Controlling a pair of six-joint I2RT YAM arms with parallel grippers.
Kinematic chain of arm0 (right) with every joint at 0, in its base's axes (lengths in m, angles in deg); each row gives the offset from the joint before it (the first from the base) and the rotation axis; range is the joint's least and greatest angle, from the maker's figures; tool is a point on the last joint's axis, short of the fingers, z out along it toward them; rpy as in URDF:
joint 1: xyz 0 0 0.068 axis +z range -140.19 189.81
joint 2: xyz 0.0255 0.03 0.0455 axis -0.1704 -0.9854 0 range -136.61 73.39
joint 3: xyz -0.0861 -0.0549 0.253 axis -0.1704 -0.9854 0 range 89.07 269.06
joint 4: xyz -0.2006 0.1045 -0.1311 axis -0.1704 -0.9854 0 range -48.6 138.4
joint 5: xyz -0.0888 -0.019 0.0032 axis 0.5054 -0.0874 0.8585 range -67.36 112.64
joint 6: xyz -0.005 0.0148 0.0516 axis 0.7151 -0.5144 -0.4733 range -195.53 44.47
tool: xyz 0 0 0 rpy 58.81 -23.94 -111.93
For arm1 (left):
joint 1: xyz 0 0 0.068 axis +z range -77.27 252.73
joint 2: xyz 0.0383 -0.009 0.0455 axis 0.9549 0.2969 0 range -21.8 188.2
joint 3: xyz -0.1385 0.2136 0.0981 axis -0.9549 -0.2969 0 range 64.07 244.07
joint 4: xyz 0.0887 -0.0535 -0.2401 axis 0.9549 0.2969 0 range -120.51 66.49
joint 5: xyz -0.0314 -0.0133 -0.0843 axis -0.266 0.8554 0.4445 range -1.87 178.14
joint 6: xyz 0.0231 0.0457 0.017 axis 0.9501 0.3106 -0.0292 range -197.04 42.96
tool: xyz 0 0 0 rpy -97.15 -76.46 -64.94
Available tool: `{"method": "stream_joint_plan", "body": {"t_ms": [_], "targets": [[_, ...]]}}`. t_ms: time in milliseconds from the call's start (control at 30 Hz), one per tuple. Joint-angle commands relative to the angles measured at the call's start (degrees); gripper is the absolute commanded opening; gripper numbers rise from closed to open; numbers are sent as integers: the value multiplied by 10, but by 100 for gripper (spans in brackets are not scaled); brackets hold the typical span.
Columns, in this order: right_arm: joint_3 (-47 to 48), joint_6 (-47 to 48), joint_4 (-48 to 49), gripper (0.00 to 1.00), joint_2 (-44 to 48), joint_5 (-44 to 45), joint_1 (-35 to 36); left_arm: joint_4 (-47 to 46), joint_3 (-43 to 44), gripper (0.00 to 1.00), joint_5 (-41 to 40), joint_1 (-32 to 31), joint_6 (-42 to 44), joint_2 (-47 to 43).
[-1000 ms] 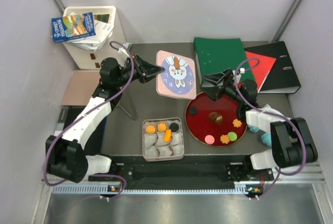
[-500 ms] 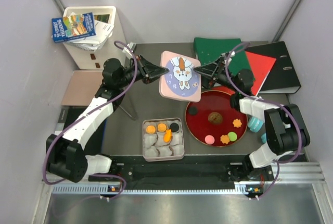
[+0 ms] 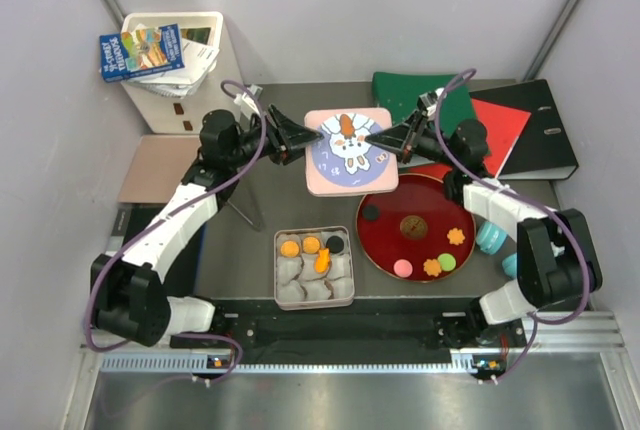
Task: Pack the cookies
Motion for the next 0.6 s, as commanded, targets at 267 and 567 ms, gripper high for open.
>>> {"method": "stream_joint_plan", "body": {"t_ms": [267, 567], "targets": [[-14, 29, -48, 0, 118, -41, -24, 359, 90, 94, -269, 23, 207, -33], [-140, 50, -61, 0, 170, -24, 8, 521, 34, 77, -477, 27, 170, -106]]}}
